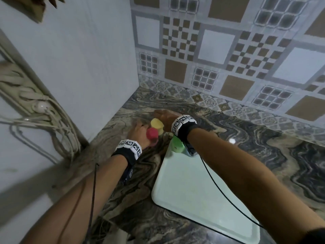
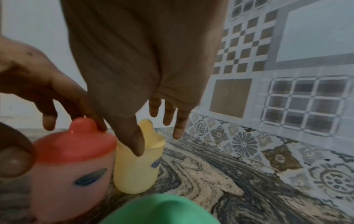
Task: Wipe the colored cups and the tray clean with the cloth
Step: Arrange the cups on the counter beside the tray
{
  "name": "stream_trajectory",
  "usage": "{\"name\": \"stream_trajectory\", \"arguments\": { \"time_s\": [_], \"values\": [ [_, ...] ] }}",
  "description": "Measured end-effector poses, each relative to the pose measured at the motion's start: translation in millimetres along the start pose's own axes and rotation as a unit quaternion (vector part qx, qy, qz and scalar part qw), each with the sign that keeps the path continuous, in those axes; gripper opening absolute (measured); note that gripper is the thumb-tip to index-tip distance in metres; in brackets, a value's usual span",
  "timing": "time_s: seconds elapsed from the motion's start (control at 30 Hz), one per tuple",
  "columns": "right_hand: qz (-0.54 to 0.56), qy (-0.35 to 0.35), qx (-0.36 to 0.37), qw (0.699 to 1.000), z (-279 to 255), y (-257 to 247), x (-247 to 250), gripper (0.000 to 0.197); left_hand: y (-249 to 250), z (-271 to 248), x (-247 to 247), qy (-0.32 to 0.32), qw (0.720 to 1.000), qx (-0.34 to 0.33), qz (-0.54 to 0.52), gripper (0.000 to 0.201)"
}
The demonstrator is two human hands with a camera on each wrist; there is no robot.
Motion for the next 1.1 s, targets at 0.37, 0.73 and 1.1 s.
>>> {"name": "stream_trajectory", "arguments": {
  "time_s": [0.37, 0.73, 1.1],
  "values": [
    [0.043, -0.044, -0.004, 0.998, 25, 10, -16, 0.072, 3, 9, -10, -0.014, 0.994, 0.053, -0.094, 0.058],
    [0.069, 0.030, -0.046, 0.996, -7, 38, 32, 0.078, 3, 27, 43, 0.022, 0.995, 0.007, -0.099, 0.052],
    [0.095, 0.150, -0.210, 0.961, -174, 132, 56, 0.075, 141, 31, 86, 0.043, 0.978, -0.151, -0.139, 0.050]
  ]
}}
Point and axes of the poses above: each hand's wrist, its own z-axis towards the middle knuckle, its own x-axis out of the back of the hand, y = z × x, the point moved 4 cm from there along z, towards the middle knuckle, and after that the axes turned 10 degrees about z, right-handed, at the moved point
